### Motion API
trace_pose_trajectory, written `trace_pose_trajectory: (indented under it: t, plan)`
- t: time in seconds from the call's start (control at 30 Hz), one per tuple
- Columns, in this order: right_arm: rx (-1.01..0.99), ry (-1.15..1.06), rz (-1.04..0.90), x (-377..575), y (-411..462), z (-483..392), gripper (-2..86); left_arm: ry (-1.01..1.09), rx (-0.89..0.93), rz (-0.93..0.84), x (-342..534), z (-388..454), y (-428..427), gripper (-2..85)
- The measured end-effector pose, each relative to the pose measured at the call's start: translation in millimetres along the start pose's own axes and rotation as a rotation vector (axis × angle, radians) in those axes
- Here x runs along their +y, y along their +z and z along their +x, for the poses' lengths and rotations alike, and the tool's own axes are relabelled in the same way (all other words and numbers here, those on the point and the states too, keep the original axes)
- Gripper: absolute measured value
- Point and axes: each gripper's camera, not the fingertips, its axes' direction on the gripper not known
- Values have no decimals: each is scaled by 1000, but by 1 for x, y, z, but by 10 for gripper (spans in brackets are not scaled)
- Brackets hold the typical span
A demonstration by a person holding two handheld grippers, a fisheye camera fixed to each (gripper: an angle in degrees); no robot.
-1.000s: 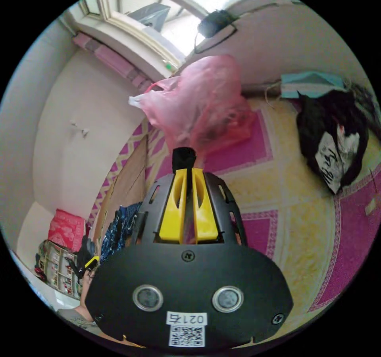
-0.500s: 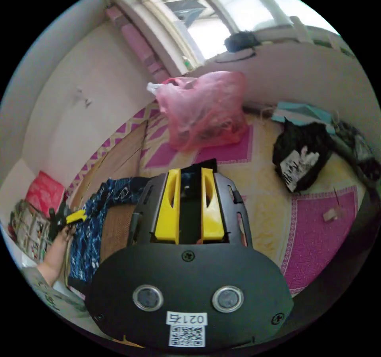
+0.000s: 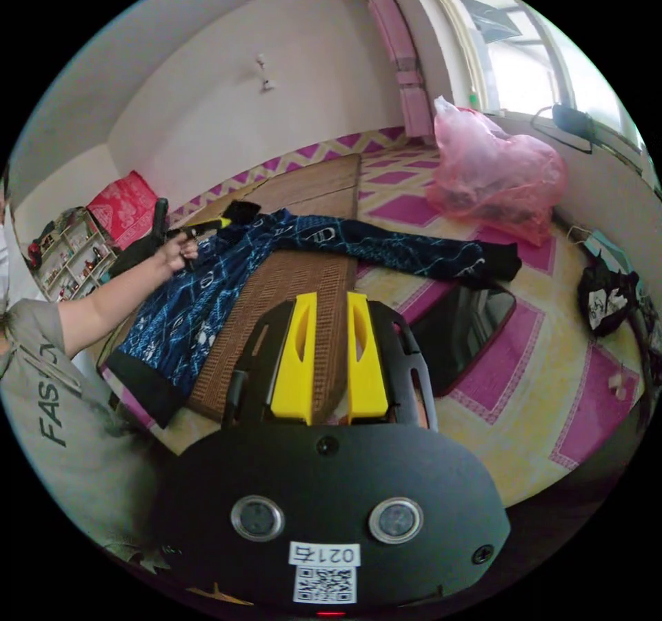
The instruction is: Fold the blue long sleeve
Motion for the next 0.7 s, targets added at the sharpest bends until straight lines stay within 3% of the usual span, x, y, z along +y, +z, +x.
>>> trace_pose_trajectory:
  t: [0.1, 0.37, 0.57, 0.7]
  plan:
    - [4, -24, 11, 12, -4, -18, 73, -85, -44, 171, 6, -44, -121, -5]
    - [-42, -20, 13, 32, 3, -56, 67, -304, -471, 452, 111, -159, -476, -9]
    - [-123, 1, -15, 36, 25, -77, 66, -670, -590, 521, 248, -241, -615, -9]
    - [-156, -27, -45, 31, 37, -95, 66, -793, -544, 554, 314, -284, -663, -9]
